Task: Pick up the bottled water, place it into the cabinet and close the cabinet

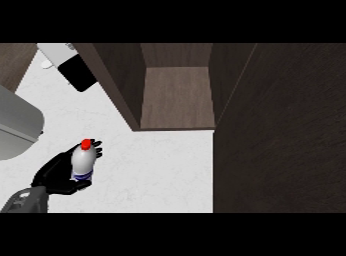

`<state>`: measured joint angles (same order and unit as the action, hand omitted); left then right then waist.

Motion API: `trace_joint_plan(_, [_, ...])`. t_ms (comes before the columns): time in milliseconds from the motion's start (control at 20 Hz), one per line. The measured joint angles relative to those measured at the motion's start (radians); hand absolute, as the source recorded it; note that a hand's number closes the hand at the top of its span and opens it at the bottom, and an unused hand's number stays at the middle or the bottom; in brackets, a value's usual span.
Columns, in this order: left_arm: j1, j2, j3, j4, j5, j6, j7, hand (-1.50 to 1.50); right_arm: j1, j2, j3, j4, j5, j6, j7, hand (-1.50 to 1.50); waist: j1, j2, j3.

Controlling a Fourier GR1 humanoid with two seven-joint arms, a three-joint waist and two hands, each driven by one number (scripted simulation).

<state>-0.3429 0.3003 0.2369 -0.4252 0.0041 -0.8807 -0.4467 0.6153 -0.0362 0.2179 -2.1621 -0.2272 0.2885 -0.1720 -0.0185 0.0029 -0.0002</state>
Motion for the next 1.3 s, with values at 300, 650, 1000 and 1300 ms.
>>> trace_joint_plan(300, [0.017, -0.017, -0.035, -0.032, 0.008, -0.007, -0.010, 1.50, 0.016, -0.002, 0.005, -0.022, 0.001, -0.004, 0.003, -1.50, -0.001, 0.000, -0.001])
trace_joint_plan(650, [0.038, -0.035, -0.055, -0.060, 0.028, 0.022, -0.032, 1.50, 0.022, -0.004, 0.001, -0.010, -0.005, 0.002, -0.013, -1.50, 0.002, 0.000, -0.002])
trace_joint_plan(1000, [0.093, -0.122, 0.093, -0.093, 0.170, 0.258, -0.117, 1.50, 0.027, -0.004, 0.001, -0.018, 0.006, -0.010, -0.006, -1.50, 0.020, -0.004, -0.001])
trace_joint_plan(1300, [0.135, -0.193, 0.138, -0.159, 0.250, 0.324, -0.165, 1.50, 0.036, -0.001, 0.022, -0.011, 0.023, -0.016, -0.018, -1.50, 0.018, -0.005, 0.001])
